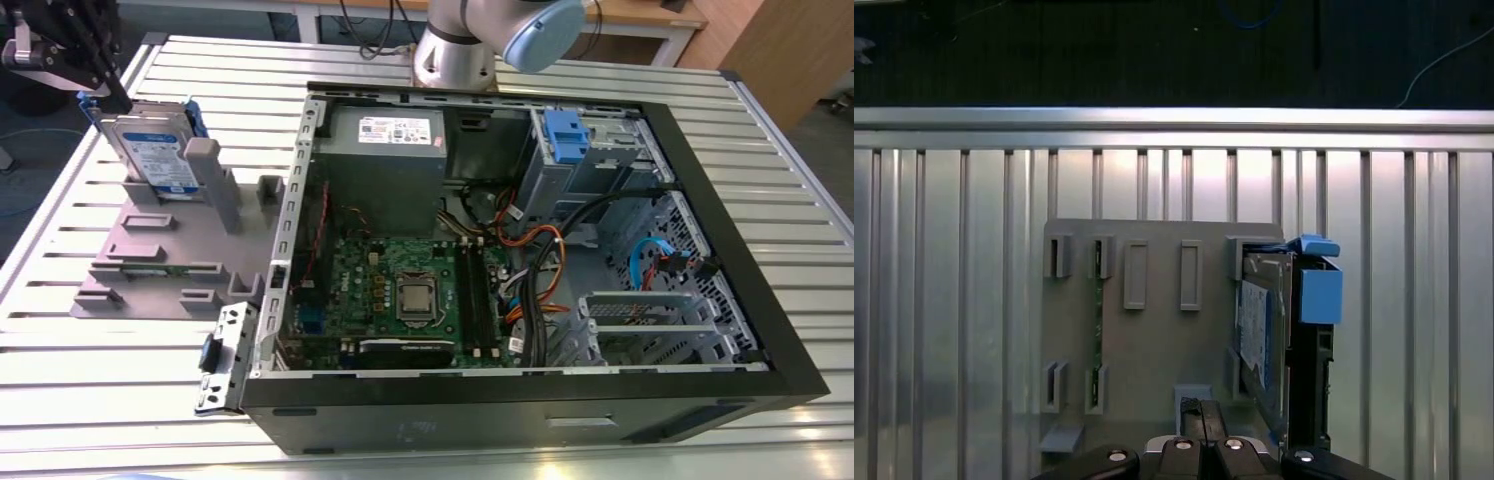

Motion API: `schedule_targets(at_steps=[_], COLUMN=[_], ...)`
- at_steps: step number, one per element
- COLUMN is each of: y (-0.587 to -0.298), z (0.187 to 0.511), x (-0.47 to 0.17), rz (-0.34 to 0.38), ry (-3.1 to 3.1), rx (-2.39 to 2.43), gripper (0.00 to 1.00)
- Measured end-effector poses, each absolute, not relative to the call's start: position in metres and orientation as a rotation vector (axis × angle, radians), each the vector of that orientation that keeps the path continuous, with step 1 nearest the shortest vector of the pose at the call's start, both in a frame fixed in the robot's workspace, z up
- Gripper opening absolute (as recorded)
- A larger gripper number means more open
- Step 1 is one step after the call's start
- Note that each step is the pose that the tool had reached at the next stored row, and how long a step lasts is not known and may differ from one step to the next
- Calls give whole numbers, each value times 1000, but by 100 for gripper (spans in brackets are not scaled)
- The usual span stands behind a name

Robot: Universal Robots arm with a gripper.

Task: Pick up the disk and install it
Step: 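Pick up the disk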

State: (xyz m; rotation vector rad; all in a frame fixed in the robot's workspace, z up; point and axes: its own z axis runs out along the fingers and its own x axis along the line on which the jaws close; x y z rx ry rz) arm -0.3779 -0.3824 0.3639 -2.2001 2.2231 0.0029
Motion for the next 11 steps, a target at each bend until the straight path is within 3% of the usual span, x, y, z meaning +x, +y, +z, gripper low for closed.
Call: schedule_targets(at_steps=[11], y=[-382], z=[364], x=[-378], rz=[0], ry=[2216], rx=[-2209], gripper=[11])
